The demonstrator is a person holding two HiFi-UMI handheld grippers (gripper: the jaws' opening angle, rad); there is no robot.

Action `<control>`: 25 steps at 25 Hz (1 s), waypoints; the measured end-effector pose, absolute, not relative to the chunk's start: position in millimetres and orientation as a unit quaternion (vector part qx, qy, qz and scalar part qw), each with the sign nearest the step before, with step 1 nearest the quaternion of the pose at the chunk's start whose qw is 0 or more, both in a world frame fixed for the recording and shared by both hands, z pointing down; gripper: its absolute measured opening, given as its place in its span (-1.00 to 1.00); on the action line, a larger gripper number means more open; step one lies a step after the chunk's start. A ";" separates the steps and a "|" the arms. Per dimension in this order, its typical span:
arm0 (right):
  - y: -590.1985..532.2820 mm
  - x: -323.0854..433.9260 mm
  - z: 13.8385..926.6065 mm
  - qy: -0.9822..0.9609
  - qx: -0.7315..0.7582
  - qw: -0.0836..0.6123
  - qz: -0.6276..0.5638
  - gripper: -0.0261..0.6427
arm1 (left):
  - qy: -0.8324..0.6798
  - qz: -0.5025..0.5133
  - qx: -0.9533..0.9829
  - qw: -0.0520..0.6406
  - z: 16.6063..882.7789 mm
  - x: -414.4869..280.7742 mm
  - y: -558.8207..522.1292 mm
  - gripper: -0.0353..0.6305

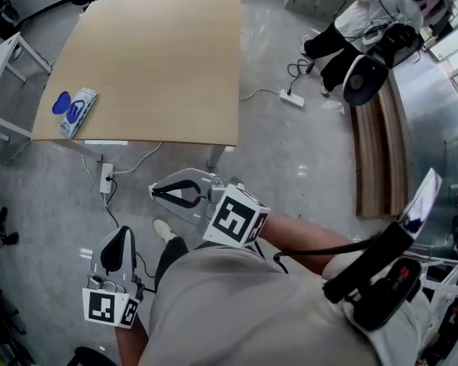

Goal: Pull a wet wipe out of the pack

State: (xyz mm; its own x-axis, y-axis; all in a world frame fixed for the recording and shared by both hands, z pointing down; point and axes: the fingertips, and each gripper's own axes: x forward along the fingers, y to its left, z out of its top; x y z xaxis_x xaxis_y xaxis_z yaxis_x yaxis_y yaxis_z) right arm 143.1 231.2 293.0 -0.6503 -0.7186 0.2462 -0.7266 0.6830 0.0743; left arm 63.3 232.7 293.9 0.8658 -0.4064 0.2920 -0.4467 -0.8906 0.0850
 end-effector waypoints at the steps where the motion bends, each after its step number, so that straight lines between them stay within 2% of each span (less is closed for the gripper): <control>1: 240.3 145.2 293.8 -0.910 0.395 0.125 0.016 -0.91 | -0.223 0.141 0.962 0.075 296.4 64.4 242.9 -0.88; 11: 287.7 115.1 277.6 -0.901 0.416 0.127 0.007 -0.91 | -0.211 0.135 0.966 0.062 286.3 23.3 281.2 -0.88; 25: 328.4 -26.1 262.3 -0.900 0.419 0.117 -0.006 -0.91 | -0.204 0.138 0.967 0.061 291.6 -125.7 321.5 -0.88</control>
State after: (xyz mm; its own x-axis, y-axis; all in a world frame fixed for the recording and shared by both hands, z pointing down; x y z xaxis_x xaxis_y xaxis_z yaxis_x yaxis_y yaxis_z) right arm -26.1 328.4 262.3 -0.6217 -0.7557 0.2061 -0.7530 0.6490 0.1083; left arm -125.7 321.5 291.6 0.8786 -0.3781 0.2917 -0.4118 -0.9092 0.0618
